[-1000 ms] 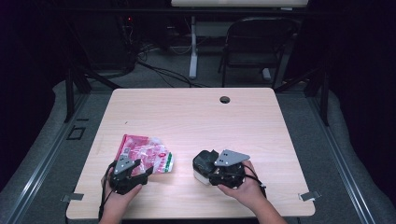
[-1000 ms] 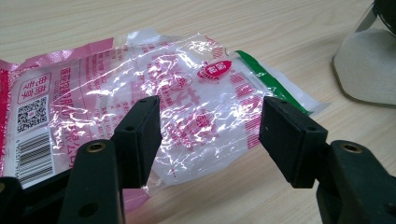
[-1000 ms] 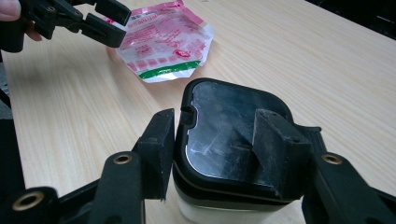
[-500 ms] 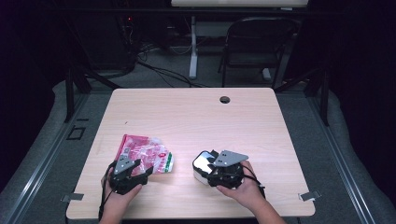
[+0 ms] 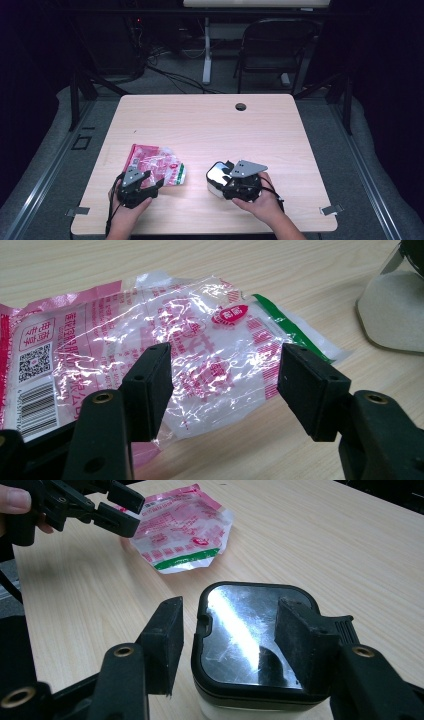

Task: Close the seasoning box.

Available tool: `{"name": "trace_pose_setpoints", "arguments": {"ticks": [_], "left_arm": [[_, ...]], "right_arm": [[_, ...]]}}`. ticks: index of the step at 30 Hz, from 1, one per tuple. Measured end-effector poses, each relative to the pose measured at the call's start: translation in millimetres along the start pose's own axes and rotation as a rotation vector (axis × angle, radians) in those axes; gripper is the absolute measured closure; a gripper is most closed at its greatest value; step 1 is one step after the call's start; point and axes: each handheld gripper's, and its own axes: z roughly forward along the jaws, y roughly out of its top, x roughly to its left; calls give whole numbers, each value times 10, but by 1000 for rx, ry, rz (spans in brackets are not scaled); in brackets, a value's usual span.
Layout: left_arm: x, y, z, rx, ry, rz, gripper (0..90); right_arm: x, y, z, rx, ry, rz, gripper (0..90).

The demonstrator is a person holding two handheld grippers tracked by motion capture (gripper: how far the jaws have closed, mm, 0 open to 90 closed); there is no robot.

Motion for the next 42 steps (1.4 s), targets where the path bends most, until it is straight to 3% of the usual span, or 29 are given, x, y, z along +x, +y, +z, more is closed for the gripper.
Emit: {"name": "trace_pose_setpoints", "arguments": {"ticks": [13, 25, 36, 42], "left_arm": [[3, 3, -6, 0, 2, -1, 389], [18, 4, -12, -11, 7, -11, 389], [45, 1, -20, -10, 13, -18, 389], [56, 2, -23, -11, 21, -24, 389]], "right_arm": [[-45, 19, -56, -23, -14, 22, 455], [-226, 35, -205, -53, -52, 76, 455], [-445, 0, -341, -70, -123, 135, 454], [-637, -115, -378, -56, -201, 194, 453]]}}
